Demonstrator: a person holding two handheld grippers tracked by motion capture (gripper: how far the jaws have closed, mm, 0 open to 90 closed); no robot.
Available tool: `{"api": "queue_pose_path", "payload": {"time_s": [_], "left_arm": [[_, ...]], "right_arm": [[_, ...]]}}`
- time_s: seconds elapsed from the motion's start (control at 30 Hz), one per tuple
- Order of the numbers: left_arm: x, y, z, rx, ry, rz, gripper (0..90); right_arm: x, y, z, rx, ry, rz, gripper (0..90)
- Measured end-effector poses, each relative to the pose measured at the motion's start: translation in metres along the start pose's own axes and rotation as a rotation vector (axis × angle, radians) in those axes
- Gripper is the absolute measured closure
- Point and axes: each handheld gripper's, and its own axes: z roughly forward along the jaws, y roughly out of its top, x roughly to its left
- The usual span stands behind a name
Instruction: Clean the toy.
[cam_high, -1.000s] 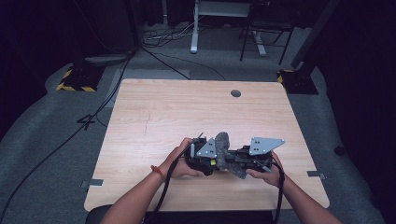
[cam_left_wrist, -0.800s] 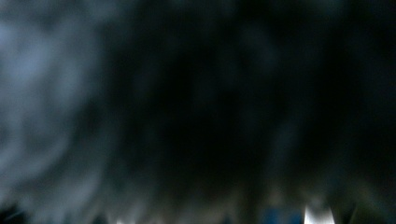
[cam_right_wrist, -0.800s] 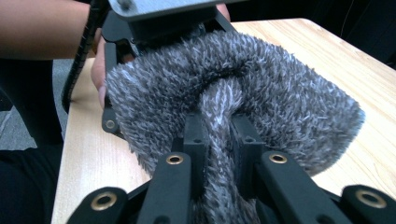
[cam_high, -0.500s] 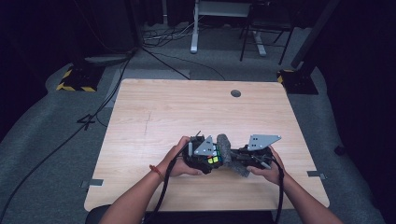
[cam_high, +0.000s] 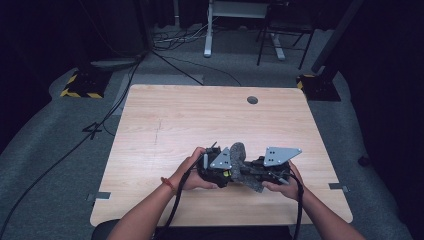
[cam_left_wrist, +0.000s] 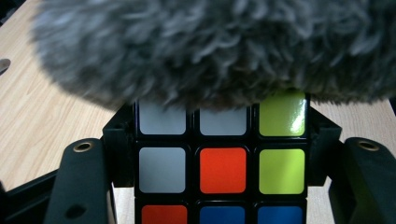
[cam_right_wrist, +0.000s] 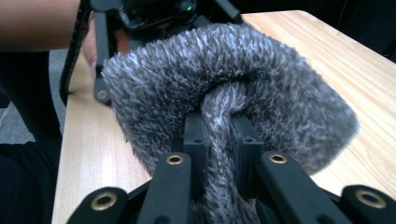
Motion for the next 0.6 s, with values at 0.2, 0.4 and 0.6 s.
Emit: {"api": "queue_pose_path", "payload": {"time_s": [0.2, 0.4, 0.6], "left_arm": [[-0.002, 0.003, -0.003, -0.019, -0.005, 0.005, 33.6], [0.003, 0.004, -0.016, -0.075, 0.005, -0.018, 33.6], [0.007, 0.002, -0.024, -0.103, 0.009, -0.030, 33.6]], "right_arm": [[-0.014, -0.010, 0.002, 0.042, -0.057, 0.050, 80.0], [-0.022, -0.027, 0.002, 0.100, -0.069, 0.082, 80.0], [-0.008, -0.023, 0.001, 0.073, -0.034, 0.034, 79.9]]}}
